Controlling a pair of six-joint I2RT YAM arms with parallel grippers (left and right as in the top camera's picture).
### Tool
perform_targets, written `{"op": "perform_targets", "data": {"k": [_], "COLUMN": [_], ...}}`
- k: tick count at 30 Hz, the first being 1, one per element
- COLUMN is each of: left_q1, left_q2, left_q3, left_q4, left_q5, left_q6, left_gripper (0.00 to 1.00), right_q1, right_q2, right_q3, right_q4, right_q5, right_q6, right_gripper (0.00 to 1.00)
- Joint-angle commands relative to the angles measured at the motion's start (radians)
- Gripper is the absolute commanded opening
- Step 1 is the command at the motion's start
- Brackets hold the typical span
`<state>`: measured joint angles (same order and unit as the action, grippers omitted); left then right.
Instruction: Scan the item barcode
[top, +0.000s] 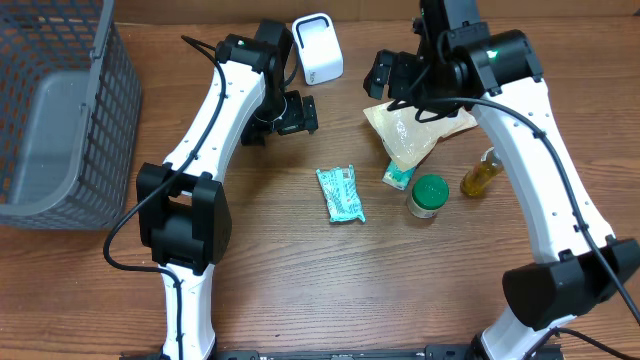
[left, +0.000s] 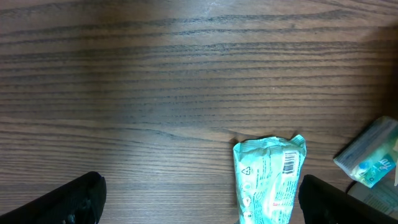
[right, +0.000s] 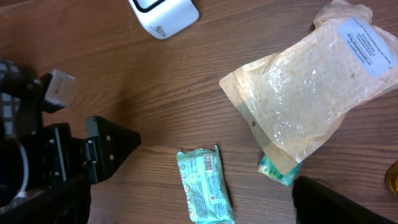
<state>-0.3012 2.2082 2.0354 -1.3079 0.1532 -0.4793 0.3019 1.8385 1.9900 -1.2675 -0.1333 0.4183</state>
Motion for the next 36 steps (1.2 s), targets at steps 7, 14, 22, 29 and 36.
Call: {"op": "perform_targets", "data": {"k": [7, 14, 22, 29, 36], "left_q1": [-0.007, -0.007, -0.007, -0.007, -0.007], "left_q2": [-0.018, -0.018, -0.018, -0.018, -0.018], "left_q3": [0.009, 0.009, 0.009, 0.009, 0.009], "left_q4": [0.004, 0.004, 0.004, 0.004, 0.004], "left_q5": [-0.007, -0.006, -0.006, -0.007, -0.006], "left_q6": [0.008, 0.008, 0.008, 0.008, 0.008], "left_gripper": [1.0, 1.0, 0.99, 1.0, 1.0], "right_q1": [-0.003, -0.003, -0.003, -0.003, -0.003], "right_q2": [-0.101, -0.156, -0.23, -0.299, -0.379], "right_q3": [0.027, 0.027, 0.027, 0.027, 0.027], "right_q4": [0.005, 0.005, 0.005, 0.005, 0.004], "right_q5": [-0.002, -0.002, -0.002, -0.002, -0.002], "right_q6": [0.001, 0.001, 0.001, 0.001, 0.001], "right_gripper": [1.0, 1.0, 1.0, 1.0, 1.0]}}
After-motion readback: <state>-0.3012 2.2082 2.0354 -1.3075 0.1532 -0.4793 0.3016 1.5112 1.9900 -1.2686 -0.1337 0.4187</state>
